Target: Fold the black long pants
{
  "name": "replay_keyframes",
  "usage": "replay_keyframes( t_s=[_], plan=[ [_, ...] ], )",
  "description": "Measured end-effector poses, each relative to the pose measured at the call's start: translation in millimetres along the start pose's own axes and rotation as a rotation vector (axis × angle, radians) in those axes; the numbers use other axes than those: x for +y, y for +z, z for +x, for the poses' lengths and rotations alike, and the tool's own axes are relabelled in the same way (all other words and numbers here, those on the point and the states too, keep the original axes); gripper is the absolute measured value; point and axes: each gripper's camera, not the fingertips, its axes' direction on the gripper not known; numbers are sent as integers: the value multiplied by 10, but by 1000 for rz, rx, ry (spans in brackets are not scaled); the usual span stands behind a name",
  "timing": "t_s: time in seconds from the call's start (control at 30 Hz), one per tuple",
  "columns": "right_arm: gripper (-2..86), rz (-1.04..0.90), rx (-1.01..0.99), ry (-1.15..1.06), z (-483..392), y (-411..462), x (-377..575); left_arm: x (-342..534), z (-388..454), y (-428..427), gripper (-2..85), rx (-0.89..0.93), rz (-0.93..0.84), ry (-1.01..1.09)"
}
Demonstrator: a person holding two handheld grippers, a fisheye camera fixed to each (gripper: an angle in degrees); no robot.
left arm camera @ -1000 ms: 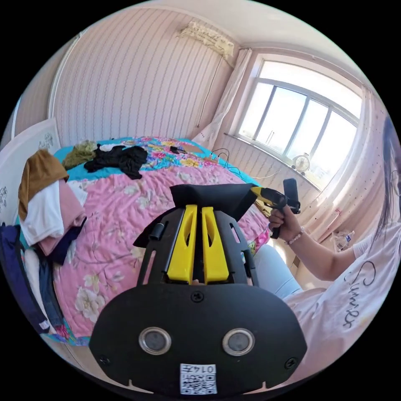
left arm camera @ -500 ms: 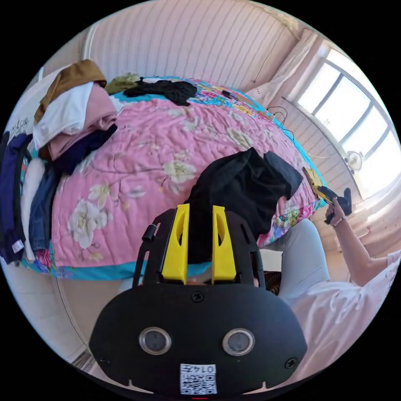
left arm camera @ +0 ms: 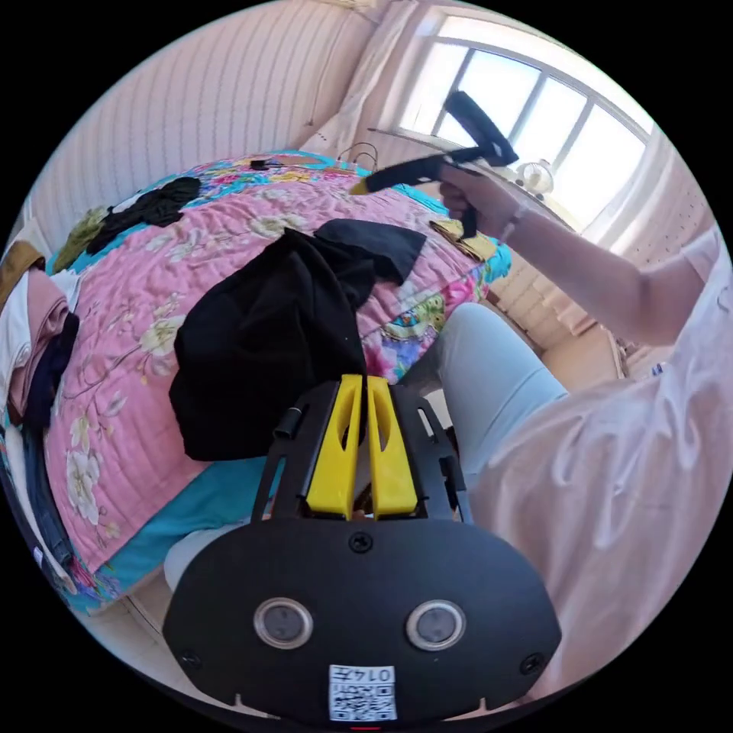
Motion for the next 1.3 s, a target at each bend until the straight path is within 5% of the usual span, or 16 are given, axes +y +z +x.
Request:
replay_keyframes(
  t_s=[0.13, 0.27, 0.37, 0.43, 0.53, 0.7, 0.9, 1.1, 1.23, 1.3],
  plan=[
    [98, -195, -74, -260, -871, 874, -847, 124, 286, 66, -10, -70, -34, 51],
    [176, -425, 91, -313, -1417, 1922, -1337, 271, 318, -28, -10, 19, -8, -1],
    [129, -641, 112, -282, -1402, 2549, -1234, 398, 350, -146, -10, 9, 17, -7],
    [63, -543, 83, -230, -1318, 2372, -1228, 476, 354, -248, -10, -4, 37, -9],
    [25, -358, -78, -89, -902, 1698, -1254, 606, 345, -495, -10, -13, 113, -2],
    [16, 226, -233, 205, 246, -365, -732, 621, 380, -883, -10, -67, 269, 71],
    [11, 759, -90, 291, 780, -2888, 295, 24, 676, -1242, -10, 49, 532, 341],
    [10, 864, 215, -66, -176, -5254, -926, -574, 736, -2252, -10, 198, 956, 463],
    [11, 793, 201, -185, -582, -5327, -2021, -280, 571, -2613, -10, -18, 1105, 385],
    [11, 685, 111, -180, -509, -4572, -2647, 70, 309, -2621, -10, -124, 1091, 263]
  ],
)
